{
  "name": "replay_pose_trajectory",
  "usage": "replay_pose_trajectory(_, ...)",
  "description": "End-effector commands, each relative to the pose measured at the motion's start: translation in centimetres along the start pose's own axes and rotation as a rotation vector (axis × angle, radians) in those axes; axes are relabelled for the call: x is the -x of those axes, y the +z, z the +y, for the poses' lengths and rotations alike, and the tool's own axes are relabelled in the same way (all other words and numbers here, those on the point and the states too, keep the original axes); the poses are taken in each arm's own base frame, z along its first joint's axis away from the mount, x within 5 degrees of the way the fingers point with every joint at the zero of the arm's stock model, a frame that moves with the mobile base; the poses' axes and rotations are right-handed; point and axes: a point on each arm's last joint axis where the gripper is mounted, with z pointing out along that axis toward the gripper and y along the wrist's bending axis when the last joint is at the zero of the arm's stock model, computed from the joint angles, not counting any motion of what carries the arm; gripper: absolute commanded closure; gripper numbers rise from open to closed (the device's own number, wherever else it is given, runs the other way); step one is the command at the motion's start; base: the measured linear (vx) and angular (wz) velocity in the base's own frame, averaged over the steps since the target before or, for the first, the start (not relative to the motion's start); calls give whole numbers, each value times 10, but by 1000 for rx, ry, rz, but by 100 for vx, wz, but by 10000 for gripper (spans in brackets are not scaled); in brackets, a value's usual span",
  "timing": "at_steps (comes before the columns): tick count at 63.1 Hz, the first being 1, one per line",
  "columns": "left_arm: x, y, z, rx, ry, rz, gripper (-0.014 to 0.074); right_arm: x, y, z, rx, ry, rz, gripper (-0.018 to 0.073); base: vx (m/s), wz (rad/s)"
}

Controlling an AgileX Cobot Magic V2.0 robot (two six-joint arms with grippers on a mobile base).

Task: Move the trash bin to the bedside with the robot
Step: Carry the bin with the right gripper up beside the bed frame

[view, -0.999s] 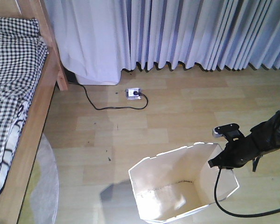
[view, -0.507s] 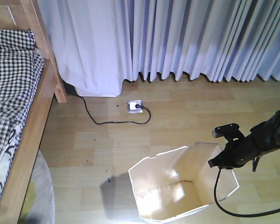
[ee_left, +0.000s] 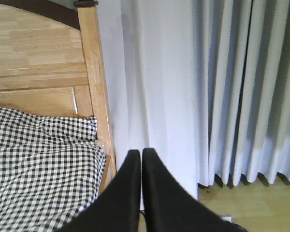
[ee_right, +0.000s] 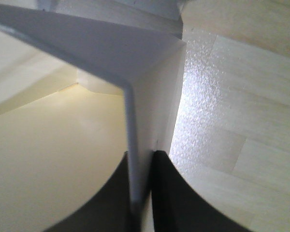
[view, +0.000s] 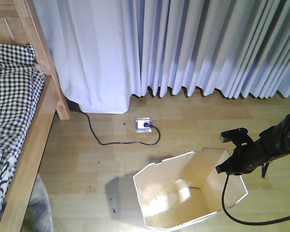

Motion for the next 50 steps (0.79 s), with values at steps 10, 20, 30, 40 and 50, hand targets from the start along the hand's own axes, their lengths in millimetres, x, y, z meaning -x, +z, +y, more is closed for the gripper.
replay_pose_trajectory(10,14,-2,-1,-7,-9,-98,603,19,-22,8,86,9,-86,566,22,5)
replay_pose_trajectory(20,14,-2,-1,-7,-9,-98,603,19,-22,8,86,9,-86,566,20,5)
replay_pose_trajectory(30,14,-2,-1,-7,-9,-98,603,19,-22,8,86,9,-86,566,18,5)
replay_pose_trajectory(40,14,-2,-1,-7,-9,-98,603,19,-22,8,86,9,-86,566,17,4)
replay_pose_trajectory(50,14,-2,-1,-7,-9,-98,603,19,-22,8,86,9,-86,566,16,3)
